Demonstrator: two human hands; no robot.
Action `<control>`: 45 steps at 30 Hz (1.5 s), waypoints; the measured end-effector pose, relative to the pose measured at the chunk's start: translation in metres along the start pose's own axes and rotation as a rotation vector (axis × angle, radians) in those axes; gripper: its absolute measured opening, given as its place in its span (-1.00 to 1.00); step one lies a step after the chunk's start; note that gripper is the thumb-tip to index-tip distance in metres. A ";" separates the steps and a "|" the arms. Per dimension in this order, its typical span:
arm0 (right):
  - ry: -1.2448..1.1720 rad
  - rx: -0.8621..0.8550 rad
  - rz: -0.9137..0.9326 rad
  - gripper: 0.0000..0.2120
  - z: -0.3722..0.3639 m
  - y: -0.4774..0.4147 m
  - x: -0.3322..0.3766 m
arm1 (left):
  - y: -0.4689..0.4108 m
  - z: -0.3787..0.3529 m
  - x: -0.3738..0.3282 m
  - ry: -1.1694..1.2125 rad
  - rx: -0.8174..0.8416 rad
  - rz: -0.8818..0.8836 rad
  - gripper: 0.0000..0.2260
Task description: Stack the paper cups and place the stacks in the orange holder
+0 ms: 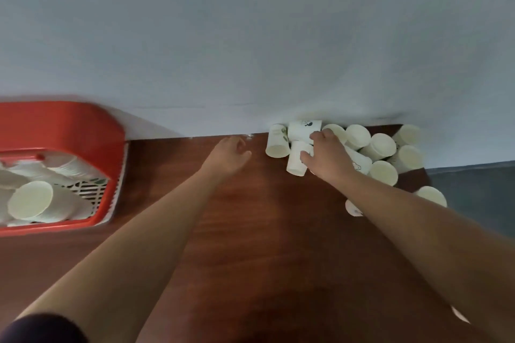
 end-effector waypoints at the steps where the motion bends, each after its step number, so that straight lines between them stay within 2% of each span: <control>1: -0.002 -0.048 -0.018 -0.50 0.004 -0.007 -0.010 | -0.011 -0.007 -0.008 0.009 -0.008 0.008 -0.66; 4: 0.012 -0.136 -0.018 -0.43 0.010 -0.027 -0.028 | -0.041 -0.030 -0.024 -0.004 -0.014 0.029 -0.66; 7: 0.025 -0.113 0.056 -0.30 0.005 -0.048 -0.027 | -0.067 -0.048 -0.040 -0.090 -0.012 -0.017 -0.53; 10: 0.035 -0.101 0.109 -0.26 -0.005 -0.066 -0.029 | -0.090 -0.066 -0.032 -0.005 -0.020 0.121 -0.48; 13: 0.042 -0.067 0.131 -0.36 -0.016 -0.078 -0.032 | -0.103 -0.090 -0.017 0.099 0.044 0.254 -0.32; 16: 0.069 -0.053 0.169 -0.48 -0.021 -0.084 -0.030 | -0.107 -0.108 -0.009 0.109 0.071 0.299 -0.45; 21: 0.054 -0.095 0.234 -0.48 -0.017 -0.084 -0.019 | -0.096 -0.103 0.003 0.185 0.001 0.350 -0.54; 26: -0.037 -0.104 0.255 -0.45 -0.001 -0.068 0.002 | -0.062 -0.070 0.020 0.383 -0.092 0.371 -0.43; 34: -0.235 -0.030 0.267 -0.41 0.024 -0.013 0.080 | 0.029 0.026 0.049 0.526 -0.215 0.315 -0.50; 38: -0.279 0.012 0.295 -0.35 0.024 0.024 0.142 | 0.092 0.079 0.082 0.497 -0.284 0.279 -0.46; 42: -0.324 0.053 0.319 -0.39 0.025 0.060 0.210 | 0.156 0.134 0.127 0.472 -0.319 0.250 -0.52; 45: -0.318 0.067 0.350 -0.44 0.029 0.083 0.261 | 0.199 0.184 0.158 0.393 -0.408 0.177 -0.56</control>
Point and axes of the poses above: each hand's wrist, its own y-axis away from the middle knuckle, its own z-axis out of the back of the hand, x = y × z, the point moved 8 cm from there along -y, towards the middle knuckle, and after that the axes turned 2 degrees about y, right-handed, at the moved point
